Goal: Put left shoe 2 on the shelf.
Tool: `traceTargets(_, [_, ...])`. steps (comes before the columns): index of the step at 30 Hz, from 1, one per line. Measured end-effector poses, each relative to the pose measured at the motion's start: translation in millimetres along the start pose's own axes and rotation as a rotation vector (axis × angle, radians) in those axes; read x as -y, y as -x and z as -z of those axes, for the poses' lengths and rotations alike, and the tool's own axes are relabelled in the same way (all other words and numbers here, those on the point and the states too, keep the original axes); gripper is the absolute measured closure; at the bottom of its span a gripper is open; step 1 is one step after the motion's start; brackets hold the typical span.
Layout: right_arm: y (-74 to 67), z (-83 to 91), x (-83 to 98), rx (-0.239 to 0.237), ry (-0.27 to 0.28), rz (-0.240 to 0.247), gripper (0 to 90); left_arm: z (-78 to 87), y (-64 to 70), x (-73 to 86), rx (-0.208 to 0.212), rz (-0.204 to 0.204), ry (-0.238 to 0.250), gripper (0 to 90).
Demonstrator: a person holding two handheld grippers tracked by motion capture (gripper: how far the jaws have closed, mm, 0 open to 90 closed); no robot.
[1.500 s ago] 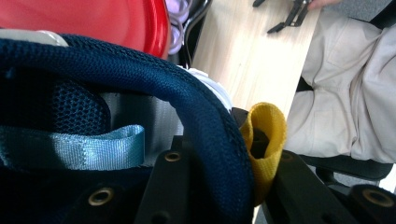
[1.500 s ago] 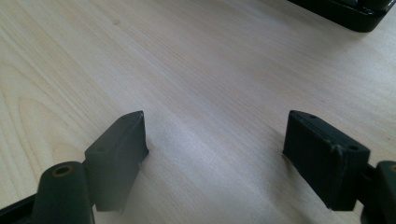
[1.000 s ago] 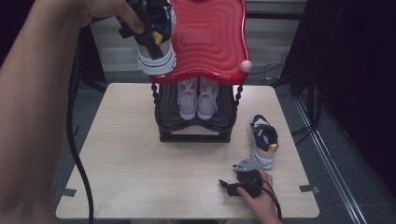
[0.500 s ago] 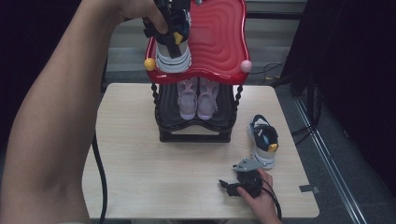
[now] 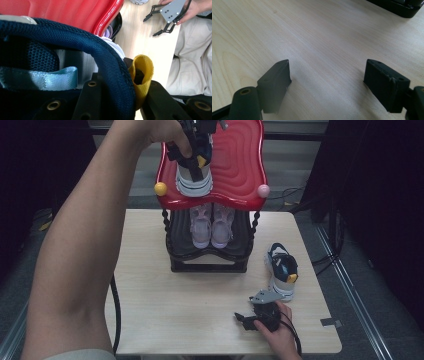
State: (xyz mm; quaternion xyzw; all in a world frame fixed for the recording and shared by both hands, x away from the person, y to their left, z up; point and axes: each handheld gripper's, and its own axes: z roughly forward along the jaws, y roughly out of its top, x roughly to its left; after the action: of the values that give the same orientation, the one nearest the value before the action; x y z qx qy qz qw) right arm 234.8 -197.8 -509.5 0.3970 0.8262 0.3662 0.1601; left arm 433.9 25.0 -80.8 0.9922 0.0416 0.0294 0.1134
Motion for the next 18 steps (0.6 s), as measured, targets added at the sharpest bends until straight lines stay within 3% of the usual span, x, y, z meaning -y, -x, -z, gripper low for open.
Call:
traceTargets(6, [0.1,0.0,0.0,-0.001,0.000,0.001,20.7,-6.1,-7.2,-3.6,-0.018,-0.010,-0.010,76.9])
traceTargets(11, [0.2,-0.1,-0.1,-0.001,0.001,0.002,20.7,-10.7,-17.2,-5.4,-0.049,0.009,-0.010,76.9])
traceTargets(15, [0.4,-0.2,-0.2,-0.003,0.000,0.003,20.6,-17.3,-19.9,-9.7,-0.051,-0.026,-0.015,76.9])
traceTargets(16, [0.3,-0.1,-0.3,-0.004,-0.001,0.000,20.6,-18.7,-20.3,-10.4,-0.053,-0.017,-0.011,76.9])
traceTargets(18, [0.4,0.1,-0.4,-0.005,-0.004,0.002,20.6,-21.4,-22.5,-12.3,-0.063,-0.054,-0.005,76.9])
